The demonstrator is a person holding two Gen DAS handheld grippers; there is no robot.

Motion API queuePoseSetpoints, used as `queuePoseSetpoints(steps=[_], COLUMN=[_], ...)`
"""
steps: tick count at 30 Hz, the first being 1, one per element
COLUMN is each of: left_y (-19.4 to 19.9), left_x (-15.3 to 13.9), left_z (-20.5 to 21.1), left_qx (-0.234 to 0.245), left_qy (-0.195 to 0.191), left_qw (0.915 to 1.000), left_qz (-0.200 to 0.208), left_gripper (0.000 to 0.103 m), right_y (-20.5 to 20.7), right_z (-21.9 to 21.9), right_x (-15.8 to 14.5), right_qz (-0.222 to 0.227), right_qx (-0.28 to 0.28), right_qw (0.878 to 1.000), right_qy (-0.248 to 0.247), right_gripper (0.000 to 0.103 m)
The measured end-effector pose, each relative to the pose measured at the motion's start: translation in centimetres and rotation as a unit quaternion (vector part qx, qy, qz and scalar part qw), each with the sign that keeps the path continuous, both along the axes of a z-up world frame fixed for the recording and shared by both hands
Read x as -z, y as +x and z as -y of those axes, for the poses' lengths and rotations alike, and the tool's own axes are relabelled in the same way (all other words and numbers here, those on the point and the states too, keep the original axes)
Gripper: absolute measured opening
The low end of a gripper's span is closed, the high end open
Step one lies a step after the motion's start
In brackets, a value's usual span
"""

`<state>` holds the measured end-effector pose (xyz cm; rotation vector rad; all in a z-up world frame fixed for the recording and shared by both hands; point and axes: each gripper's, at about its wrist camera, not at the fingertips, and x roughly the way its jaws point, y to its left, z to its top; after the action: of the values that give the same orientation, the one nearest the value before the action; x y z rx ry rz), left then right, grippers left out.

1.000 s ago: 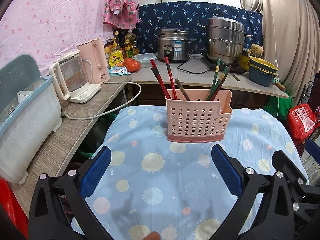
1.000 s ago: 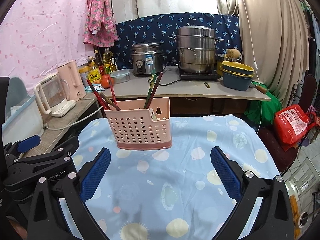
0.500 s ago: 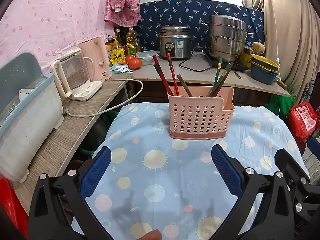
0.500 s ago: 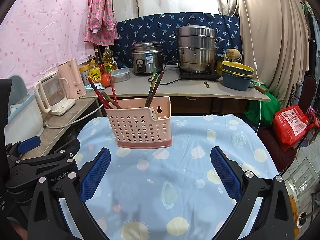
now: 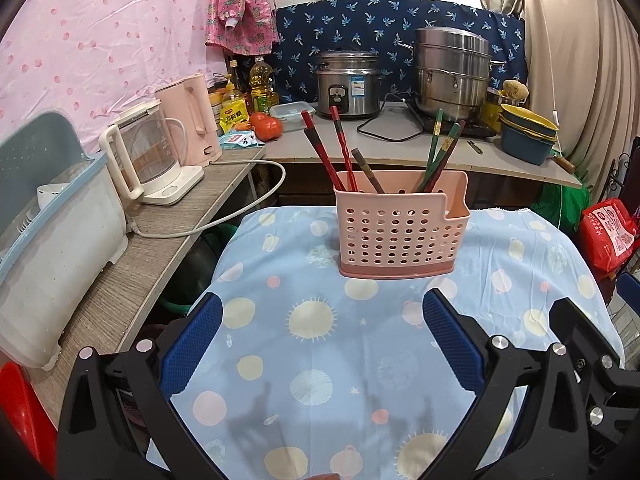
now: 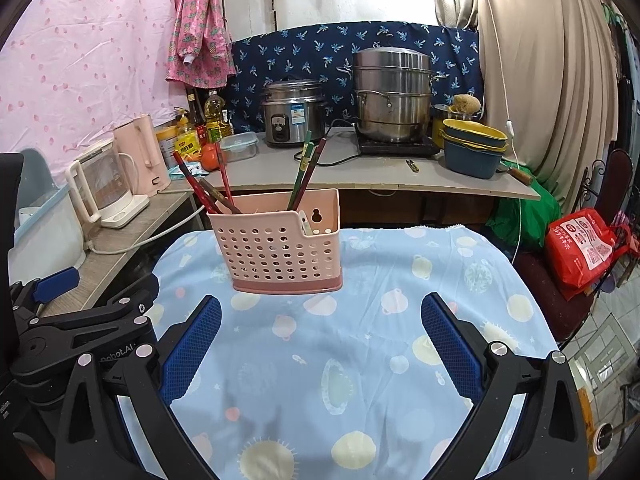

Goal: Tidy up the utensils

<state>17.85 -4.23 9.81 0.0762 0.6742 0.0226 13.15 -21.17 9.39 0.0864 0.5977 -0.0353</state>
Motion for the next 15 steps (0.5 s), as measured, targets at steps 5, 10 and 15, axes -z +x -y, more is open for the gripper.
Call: queuePoseSetpoints(steps=[5,10,15], left_y=[0.11,0.18,0.29], left_x=[-0.06,0.00,0.16], left_z=[-0.04,-0.13,-0.35], left_qx=[-0.006,-0.008,-0.009], left_qy=[0.002,0.004,0.002], left_qw=[1.0000,1.0000,1.0000], left_qz=[0.003,0.002,-0.001], left_gripper=[0.096,0.096,0.096], right_y=[0.18,0.17,0.28], right_z=[0.17,0.10,0.36], right_x=[0.04,0.04,0.20], right_qz=[-0.001,-0.002,-0.004], right_qx=[-0.001,-0.001,-0.003], right_qw=[1.000,1.000,1.000], right_qy=[-0.002,-0.004,-0.006], right_gripper=[0.097,0.097,0.097])
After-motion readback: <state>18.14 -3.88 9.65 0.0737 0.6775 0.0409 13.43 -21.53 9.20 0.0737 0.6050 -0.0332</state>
